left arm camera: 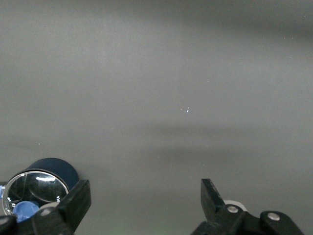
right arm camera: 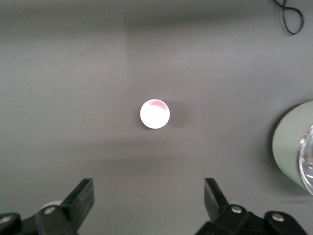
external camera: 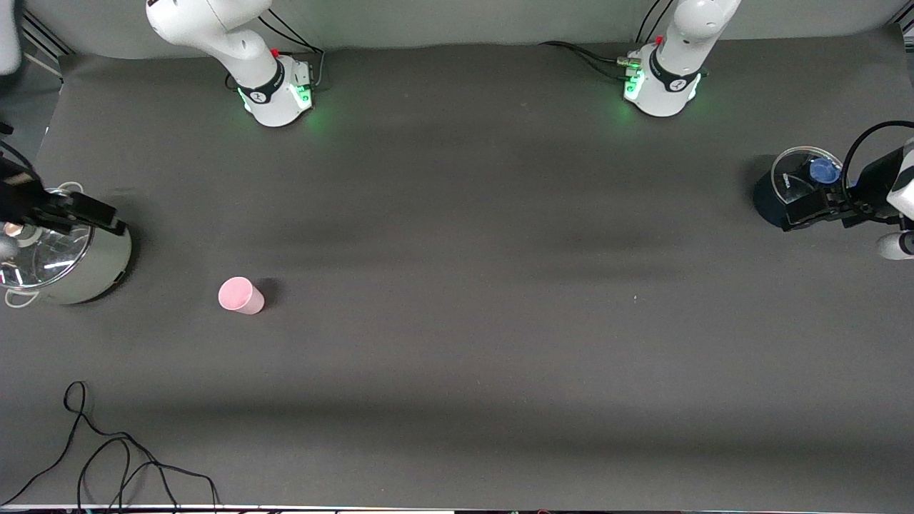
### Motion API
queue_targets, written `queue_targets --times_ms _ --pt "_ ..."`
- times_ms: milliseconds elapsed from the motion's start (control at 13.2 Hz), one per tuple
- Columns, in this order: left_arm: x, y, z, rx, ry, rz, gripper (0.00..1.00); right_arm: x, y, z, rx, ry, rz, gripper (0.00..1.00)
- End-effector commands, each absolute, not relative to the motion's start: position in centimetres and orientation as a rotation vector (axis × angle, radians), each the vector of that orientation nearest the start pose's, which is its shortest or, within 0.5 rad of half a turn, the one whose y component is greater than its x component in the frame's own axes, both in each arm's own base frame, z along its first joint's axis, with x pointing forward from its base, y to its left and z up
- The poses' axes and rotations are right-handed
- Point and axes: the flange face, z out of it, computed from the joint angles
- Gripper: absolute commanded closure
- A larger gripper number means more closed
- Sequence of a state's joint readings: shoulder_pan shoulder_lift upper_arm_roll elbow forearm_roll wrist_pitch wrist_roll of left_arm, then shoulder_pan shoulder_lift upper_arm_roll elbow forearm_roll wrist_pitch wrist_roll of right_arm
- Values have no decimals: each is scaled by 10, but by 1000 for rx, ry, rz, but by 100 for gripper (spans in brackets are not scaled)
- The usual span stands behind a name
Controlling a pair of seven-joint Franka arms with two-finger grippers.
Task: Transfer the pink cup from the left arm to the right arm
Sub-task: 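Open the right gripper and raise it away from the cup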
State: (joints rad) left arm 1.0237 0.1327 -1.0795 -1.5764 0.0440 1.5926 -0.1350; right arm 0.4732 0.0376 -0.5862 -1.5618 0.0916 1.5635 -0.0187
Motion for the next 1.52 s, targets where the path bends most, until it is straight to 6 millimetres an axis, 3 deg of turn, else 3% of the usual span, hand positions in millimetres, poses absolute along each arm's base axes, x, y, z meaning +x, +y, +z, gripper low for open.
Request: queue_targets --times_ms 0,228,379,607,1062,1290,1441 --pt "572 -1 587 -3173 -141 80 0 562 -64 633 -3115 188 70 0" --pt "575 -9 581 -3158 -124 93 0 567 -62 611 -3132 184 153 0" --pt "573 -17 585 -3143 -94 83 0 567 -61 612 -3133 185 147 0" --pt "569 -13 594 -3189 -57 53 0 564 -64 614 -3123 190 146 0" --pt "564 -36 600 -3178 9 32 0 557 -60 614 -3094 139 148 0" --pt "561 -38 603 -3173 122 33 0 537 -53 609 -3167 78 108 0" --pt "561 -38 604 -3174 125 23 0 538 -51 611 -3168 85 88 0"
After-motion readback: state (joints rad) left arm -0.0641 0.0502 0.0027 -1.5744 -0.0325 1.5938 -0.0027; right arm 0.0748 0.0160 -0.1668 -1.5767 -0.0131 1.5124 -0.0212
